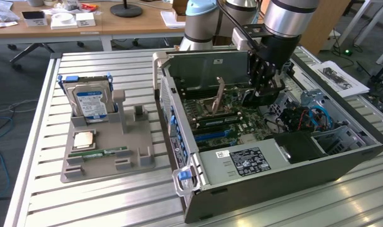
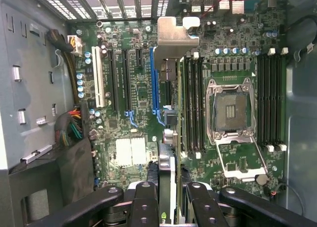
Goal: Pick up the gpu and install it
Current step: 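Insert the gpu into the slot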
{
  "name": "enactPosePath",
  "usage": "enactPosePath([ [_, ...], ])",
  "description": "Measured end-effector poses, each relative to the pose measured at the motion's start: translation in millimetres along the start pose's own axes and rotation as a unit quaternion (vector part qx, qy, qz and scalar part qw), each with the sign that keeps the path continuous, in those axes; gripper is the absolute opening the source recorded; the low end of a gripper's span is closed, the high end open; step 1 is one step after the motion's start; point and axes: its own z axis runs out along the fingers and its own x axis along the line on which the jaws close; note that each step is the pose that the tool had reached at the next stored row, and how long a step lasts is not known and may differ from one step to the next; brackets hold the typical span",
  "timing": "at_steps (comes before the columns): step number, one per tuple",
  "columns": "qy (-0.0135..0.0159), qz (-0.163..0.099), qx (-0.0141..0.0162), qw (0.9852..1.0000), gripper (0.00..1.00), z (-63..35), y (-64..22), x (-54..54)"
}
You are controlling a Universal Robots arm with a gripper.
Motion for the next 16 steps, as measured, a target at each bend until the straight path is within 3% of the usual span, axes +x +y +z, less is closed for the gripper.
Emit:
enactPosePath([
  [16, 0.0001, 0.0, 0.0, 1.0, 0.27, 25.0, 2.2, 1.3],
])
